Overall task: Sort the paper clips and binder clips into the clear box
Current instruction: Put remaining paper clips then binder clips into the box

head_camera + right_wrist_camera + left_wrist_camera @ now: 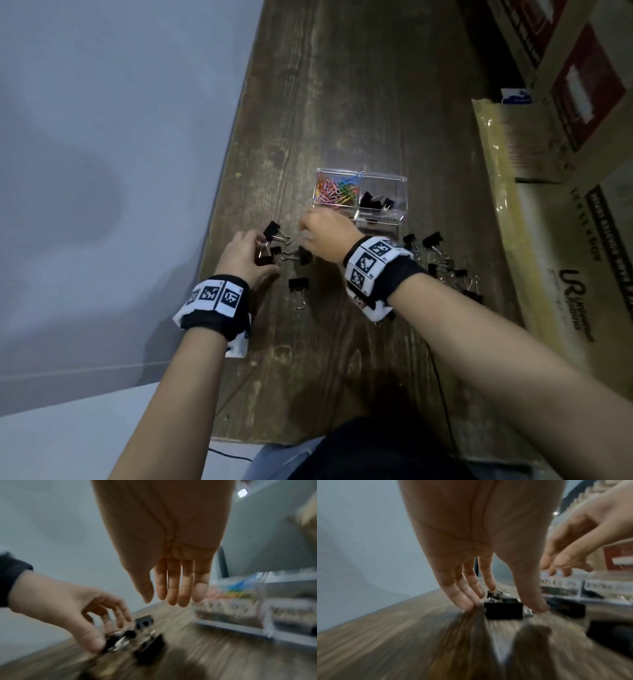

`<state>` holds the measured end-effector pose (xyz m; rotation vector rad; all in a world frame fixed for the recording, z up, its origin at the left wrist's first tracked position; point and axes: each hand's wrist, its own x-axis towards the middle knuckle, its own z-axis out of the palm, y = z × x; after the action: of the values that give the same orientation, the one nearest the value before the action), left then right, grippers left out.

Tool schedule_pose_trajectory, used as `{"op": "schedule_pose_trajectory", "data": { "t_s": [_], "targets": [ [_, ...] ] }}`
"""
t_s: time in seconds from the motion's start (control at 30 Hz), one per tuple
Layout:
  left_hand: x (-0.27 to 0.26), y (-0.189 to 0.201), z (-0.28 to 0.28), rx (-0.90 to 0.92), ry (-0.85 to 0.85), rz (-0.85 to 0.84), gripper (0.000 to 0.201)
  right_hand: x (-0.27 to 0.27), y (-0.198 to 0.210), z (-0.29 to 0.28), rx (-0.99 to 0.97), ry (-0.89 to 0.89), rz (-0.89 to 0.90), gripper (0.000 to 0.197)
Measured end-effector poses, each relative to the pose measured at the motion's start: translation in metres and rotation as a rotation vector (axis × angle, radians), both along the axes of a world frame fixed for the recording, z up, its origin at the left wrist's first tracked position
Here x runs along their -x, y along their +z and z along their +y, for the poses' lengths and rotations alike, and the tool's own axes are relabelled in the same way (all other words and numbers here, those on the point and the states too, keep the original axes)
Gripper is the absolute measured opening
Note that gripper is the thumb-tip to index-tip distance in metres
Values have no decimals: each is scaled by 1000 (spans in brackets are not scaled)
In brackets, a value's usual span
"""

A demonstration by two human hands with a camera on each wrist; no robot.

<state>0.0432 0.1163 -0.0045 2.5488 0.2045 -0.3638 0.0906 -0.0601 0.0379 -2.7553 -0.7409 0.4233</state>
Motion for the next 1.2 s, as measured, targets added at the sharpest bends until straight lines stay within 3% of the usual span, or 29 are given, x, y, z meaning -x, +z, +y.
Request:
{"op": "schedule_pose_trajectory", "data": {
  "t_s": [0.07, 0.13, 0.3, 0.4, 0.5, 0.63, 0.73, 0.8, 0.9, 1.0, 1.1, 1.2],
  "targets": [
    [5, -2, -3, -57, -28, -16, 48, 9, -15, 16, 33, 46, 65, 34],
    [9, -2, -5, -77, -52, -12, 38, 15, -27, 24, 107, 69, 21, 41],
    [20, -4, 0, -70, -35, -55, 27, 11, -32, 14, 95, 1, 58, 29],
    [21, -3, 6, 39, 63, -173, 23, 7, -29, -1, -84, -187, 231, 18],
    [18, 1, 8, 219, 141, -185, 26, 16, -24, -4, -208, -244, 297, 14],
    [9, 7, 1, 438, 332, -147, 25, 47, -31, 10, -2, -152, 162, 39],
    [3, 12, -6, 361, 333, -163, 5, 65, -40, 21, 124, -125, 83, 59],
    [0, 12, -10, 267, 263, -112, 15, 69, -40, 20, 133, -112, 91, 53],
    [-4, 6, -19, -20, 119, 16, 35, 67, -32, 5, 81, -119, 155, 45],
    [-6, -3, -30, -161, 50, 59, 47, 49, -11, -22, -66, -295, 185, 34],
    [-3, -7, -39, -156, 89, 68, 45, 11, 15, -53, -230, -512, -15, 27],
    [0, -7, -44, -145, 89, 66, 46, -28, 30, -73, -199, -584, -99, 25]
  ]
}}
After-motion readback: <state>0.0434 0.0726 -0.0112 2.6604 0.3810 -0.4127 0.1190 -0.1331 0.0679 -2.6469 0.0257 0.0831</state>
